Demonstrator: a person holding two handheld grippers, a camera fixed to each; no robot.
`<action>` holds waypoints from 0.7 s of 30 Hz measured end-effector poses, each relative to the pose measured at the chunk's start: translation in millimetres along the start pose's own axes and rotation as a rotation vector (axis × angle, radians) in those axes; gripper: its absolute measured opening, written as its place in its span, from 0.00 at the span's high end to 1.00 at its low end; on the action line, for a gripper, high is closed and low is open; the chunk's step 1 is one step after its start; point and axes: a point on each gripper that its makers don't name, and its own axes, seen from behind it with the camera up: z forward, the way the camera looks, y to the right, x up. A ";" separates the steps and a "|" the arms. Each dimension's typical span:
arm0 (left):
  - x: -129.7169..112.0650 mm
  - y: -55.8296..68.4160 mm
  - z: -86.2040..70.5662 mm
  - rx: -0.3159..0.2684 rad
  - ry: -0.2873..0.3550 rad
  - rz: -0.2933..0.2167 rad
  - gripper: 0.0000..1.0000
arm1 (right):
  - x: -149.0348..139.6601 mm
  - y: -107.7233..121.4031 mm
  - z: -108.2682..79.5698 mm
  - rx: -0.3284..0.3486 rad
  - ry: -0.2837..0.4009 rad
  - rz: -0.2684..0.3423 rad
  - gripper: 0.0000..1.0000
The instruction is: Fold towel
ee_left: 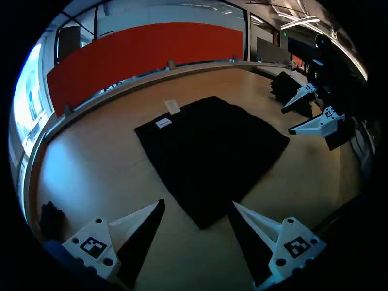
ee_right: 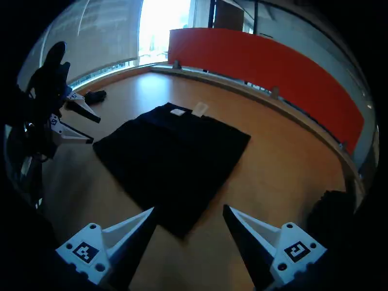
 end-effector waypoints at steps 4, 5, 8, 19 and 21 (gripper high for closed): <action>-11.7 3.5 5.8 -0.014 -0.030 0.004 0.08 | -9.4 -4.0 4.2 0.009 -0.021 -0.006 0.00; -14.2 4.5 6.9 -0.017 -0.036 0.006 0.08 | -10.8 -5.0 4.8 0.012 -0.024 -0.007 0.00; -20.8 6.9 10.1 -0.024 -0.055 0.009 0.08 | -14.7 -6.1 6.7 0.020 -0.035 -0.002 0.02; -35.9 9.8 15.6 -0.029 -0.113 0.004 0.09 | -26.3 -8.2 10.2 0.044 -0.077 -0.004 0.13; -37.1 10.0 16.0 -0.028 -0.121 0.005 0.10 | -28.7 -9.8 10.3 0.051 -0.085 -0.005 0.17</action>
